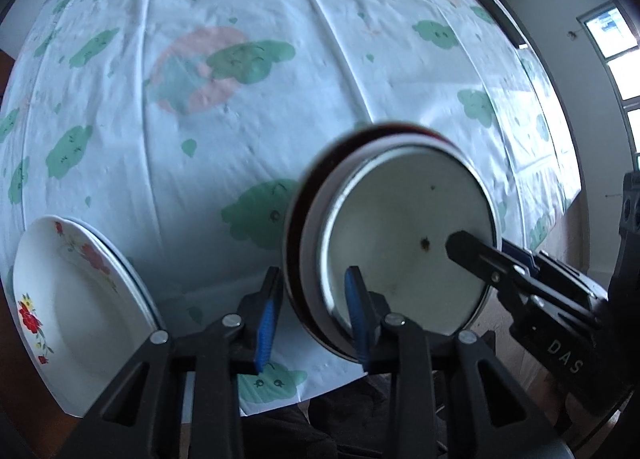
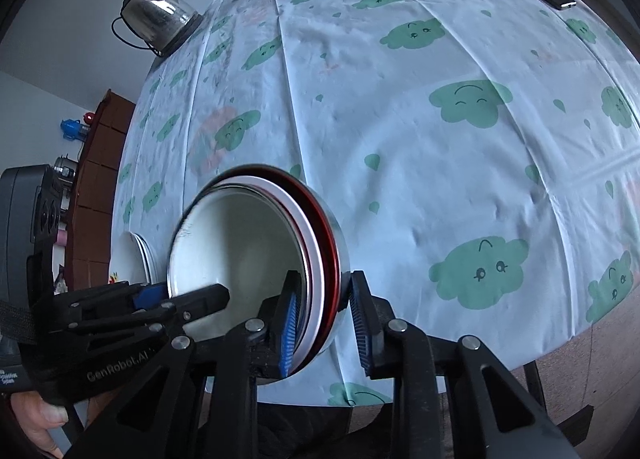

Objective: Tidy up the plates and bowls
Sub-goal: 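Lift the bowl stack and carry it over the red-flower plate stack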

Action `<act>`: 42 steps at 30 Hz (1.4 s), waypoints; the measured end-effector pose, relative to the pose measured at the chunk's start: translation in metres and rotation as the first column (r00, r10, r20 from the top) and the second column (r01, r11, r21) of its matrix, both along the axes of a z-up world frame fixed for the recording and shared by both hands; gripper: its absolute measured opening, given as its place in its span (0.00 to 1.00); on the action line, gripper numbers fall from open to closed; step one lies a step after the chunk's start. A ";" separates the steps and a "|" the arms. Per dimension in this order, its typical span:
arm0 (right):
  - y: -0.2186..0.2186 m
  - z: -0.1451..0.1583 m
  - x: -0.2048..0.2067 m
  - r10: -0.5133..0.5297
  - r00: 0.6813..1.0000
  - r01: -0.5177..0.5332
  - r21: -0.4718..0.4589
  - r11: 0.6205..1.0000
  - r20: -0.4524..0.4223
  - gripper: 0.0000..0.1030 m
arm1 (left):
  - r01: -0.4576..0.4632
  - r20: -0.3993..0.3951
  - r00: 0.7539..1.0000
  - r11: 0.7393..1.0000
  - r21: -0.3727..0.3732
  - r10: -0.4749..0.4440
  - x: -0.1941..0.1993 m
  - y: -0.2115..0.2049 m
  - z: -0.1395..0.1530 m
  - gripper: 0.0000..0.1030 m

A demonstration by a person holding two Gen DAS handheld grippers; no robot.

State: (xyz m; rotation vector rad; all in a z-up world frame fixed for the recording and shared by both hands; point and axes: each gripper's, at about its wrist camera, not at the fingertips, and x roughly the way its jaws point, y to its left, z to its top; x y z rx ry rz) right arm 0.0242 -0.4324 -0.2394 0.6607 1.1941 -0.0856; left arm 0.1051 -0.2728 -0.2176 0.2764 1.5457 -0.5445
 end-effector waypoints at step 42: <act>0.034 0.051 0.019 0.138 0.990 -0.135 -0.094 0.986 0.029 0.23 | -0.018 0.105 0.994 1.000 0.008 0.017 -0.002 0.028 0.042 0.28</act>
